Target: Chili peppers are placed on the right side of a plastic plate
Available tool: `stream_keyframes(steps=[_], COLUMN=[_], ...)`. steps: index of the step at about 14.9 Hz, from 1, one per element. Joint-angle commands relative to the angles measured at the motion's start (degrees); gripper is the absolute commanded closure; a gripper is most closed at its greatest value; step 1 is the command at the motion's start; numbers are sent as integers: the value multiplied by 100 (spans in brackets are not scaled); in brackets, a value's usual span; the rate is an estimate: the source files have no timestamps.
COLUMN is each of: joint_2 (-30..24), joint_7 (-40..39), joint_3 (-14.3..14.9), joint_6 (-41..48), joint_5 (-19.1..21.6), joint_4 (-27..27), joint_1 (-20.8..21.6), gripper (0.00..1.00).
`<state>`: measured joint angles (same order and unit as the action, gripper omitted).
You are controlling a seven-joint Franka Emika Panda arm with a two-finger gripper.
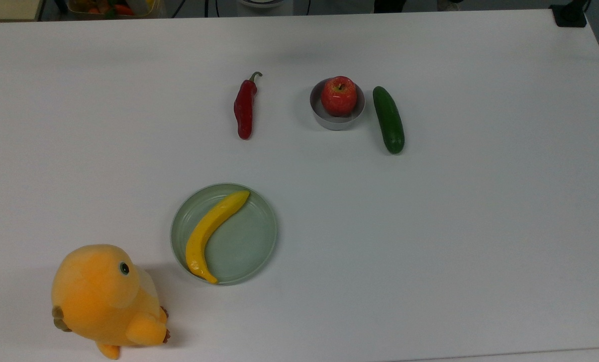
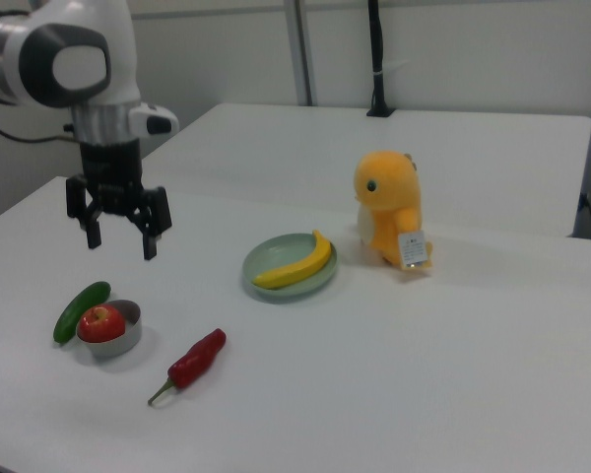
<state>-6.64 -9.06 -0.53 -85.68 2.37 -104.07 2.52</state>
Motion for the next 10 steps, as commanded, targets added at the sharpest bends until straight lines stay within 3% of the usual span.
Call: stream_keyframes(steps=[1, 10], joint_2=[-276, -268], joint_7=[-280, -289], joint_3=[1, 1], joint_6=[-63, -2011], joint_5=[-52, -289], joint_4=[-807, -2468], joint_1=[-6, -33], gripper=[0, 0])
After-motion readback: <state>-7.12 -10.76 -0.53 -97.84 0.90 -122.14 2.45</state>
